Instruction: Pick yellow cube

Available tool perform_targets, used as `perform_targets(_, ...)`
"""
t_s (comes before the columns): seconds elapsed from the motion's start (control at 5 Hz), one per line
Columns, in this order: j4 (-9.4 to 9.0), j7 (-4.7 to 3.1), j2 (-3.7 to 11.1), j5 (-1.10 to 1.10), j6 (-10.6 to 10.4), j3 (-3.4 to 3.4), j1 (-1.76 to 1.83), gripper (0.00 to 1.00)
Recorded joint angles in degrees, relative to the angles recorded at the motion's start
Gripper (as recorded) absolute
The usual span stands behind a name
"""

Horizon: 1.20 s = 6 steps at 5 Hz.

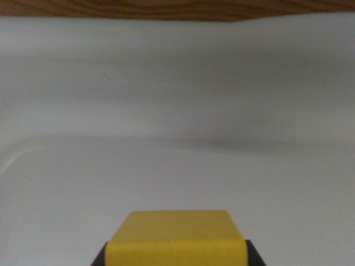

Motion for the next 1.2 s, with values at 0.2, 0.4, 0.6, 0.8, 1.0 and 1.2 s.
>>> perform_targets(0.2,1.73,-0.04,-0.96,0.1,2.7,0.05,-0.02,1.0)
perform_targets(0.4,1.73,-0.04,-0.96,0.1,2.7,0.05,-0.02,1.0)
perform_targets(0.6,3.47,-0.08,-1.93,0.19,5.4,0.1,-0.03,1.0)
perform_targets(0.8,3.47,-0.08,-1.93,0.19,5.4,0.1,-0.03,1.0)
perform_targets(1.0,5.15,-0.12,-2.86,0.28,8.0,0.15,-0.05,1.0)
perform_targets(1.2,5.15,-0.12,-2.86,0.28,8.0,0.15,-0.05,1.0)
